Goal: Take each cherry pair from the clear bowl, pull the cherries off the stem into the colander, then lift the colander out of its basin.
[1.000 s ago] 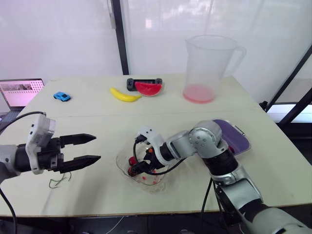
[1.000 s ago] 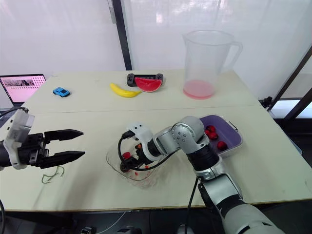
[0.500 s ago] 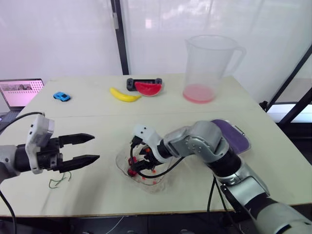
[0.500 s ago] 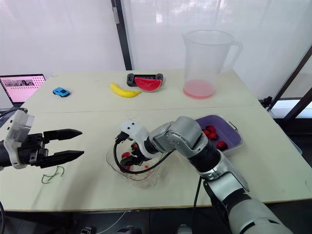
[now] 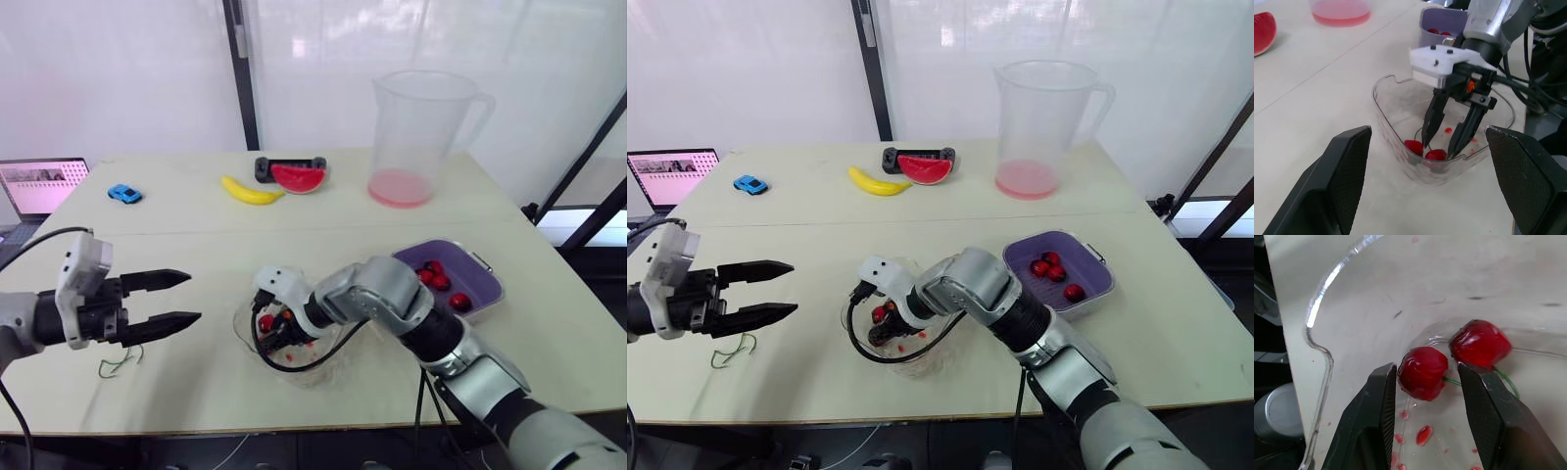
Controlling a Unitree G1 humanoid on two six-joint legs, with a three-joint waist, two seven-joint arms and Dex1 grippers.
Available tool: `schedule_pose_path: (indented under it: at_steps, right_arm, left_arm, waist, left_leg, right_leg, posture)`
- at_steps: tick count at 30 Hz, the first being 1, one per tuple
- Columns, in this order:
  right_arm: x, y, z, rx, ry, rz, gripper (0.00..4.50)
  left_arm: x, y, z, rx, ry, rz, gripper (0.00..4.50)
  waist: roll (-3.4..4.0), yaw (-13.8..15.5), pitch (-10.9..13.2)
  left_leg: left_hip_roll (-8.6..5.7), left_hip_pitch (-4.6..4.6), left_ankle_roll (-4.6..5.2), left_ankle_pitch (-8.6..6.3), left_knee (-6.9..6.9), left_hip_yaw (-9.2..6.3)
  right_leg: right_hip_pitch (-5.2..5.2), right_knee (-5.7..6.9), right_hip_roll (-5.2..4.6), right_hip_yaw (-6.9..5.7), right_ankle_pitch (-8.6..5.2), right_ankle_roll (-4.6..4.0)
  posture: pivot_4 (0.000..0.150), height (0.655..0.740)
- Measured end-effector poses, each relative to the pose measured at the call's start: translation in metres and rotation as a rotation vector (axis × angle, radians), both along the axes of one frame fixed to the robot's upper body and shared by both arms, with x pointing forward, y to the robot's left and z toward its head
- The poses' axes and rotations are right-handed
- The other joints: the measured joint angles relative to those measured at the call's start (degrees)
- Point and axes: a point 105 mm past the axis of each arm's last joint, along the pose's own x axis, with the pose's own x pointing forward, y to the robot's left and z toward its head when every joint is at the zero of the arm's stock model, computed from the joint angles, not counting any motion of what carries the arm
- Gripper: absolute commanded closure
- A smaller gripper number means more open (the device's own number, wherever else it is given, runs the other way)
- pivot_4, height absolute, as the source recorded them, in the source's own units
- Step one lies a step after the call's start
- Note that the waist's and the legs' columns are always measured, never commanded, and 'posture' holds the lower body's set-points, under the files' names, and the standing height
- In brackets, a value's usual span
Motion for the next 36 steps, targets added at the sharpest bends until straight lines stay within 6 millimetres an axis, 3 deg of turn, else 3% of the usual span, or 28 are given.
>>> schedule_pose_path:
  at_steps: [5,9,15,21,28,36]
  right_arm:
    - [0.000,0.000,-0.006,-0.021,-0.006,0.012,2.40]
    - [0.001,0.000,-0.006,-0.023,-0.014,0.011,3.51]
    - [0.003,-0.006,-0.004,-0.040,-0.068,0.045,3.51]
    - [0.001,-0.022,0.019,-0.065,-0.275,0.220,3.51]
    - [-0.002,-0.027,0.012,-0.134,-0.382,0.456,3.51]
    - [0.007,-0.030,0.006,-0.252,-0.474,0.725,3.51]
  left_arm:
    - [0.000,0.000,-0.001,0.001,0.001,-0.002,0.59]
    - [0.000,-0.001,-0.002,0.000,0.006,-0.006,0.59]
    - [0.004,0.000,0.002,-0.007,-0.013,-0.006,0.59]
    - [0.007,-0.003,-0.003,-0.015,0.007,-0.017,0.59]
    - [0.011,-0.007,-0.004,-0.024,0.006,-0.034,0.59]
    - [0.012,-0.008,-0.005,-0.026,0.005,-0.033,0.59]
  waist:
    - [0.00,0.00,0.00]
    - [0.00,-0.02,0.00]
    - [0.00,0.05,0.00]
    - [0.00,0.03,0.00]
    - [0.00,0.00,0.00]
    - [-0.01,0.07,0.00]
  left_leg:
    - [0.00,0.00,0.00,0.00,0.00,-0.01]
    - [0.00,0.00,0.00,0.00,0.00,-0.01]
    - [-0.02,0.00,-0.01,0.00,0.00,-0.02]
    - [-0.02,-0.01,-0.01,0.00,0.00,-0.02]
    - [-0.03,-0.01,-0.01,0.00,0.00,0.00]
    - [-0.02,-0.01,-0.03,0.02,0.03,-0.02]
  right_leg:
    - [-0.01,0.00,0.00,0.00,0.00,0.00]
    - [-0.01,0.00,0.00,0.00,0.00,0.00]
    - [-0.01,0.00,-0.01,0.00,0.00,0.00]
    - [-0.01,-0.01,-0.01,-0.01,0.00,0.00]
    - [-0.01,-0.01,0.00,-0.01,0.00,0.00]
    - [0.02,-0.01,0.00,-0.02,0.00,0.01]
  posture:
    - [0.150,0.7400]
    - [0.150,0.7400]
    - [0.150,0.7400]
    - [0.150,0.7400]
    - [0.150,0.7400]
    - [0.150,0.7400]
